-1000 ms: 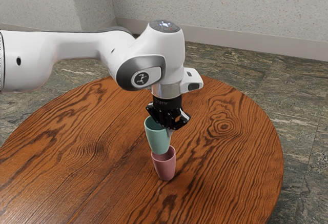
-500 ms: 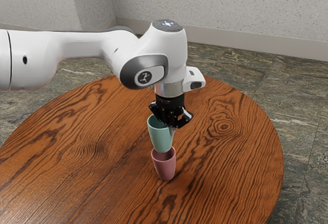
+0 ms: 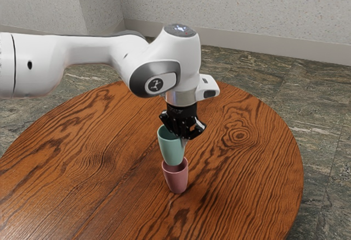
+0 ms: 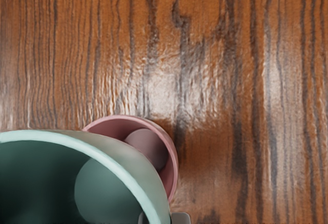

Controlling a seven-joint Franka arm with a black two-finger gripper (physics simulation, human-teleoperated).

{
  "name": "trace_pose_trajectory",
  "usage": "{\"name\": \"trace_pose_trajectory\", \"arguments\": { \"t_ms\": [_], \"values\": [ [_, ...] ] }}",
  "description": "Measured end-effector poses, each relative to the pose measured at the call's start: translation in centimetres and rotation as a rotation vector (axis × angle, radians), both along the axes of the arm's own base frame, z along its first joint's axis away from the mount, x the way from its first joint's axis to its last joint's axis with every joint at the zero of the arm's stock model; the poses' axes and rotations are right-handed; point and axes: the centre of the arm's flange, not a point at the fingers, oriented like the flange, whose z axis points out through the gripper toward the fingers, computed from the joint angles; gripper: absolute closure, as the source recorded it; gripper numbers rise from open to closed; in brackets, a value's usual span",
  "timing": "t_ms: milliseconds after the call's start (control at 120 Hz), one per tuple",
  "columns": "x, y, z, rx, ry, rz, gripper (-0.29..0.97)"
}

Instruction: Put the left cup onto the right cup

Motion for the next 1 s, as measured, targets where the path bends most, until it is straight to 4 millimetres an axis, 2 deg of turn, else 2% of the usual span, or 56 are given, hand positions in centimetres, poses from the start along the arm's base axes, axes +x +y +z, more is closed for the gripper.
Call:
{"name": "trace_pose_trajectory", "arguments": {
  "t_ms": [1000],
  "values": [
    [0.6, 0.7, -1.7, -0.009, 0.014, 0.01, 0.77]
  ]
}}
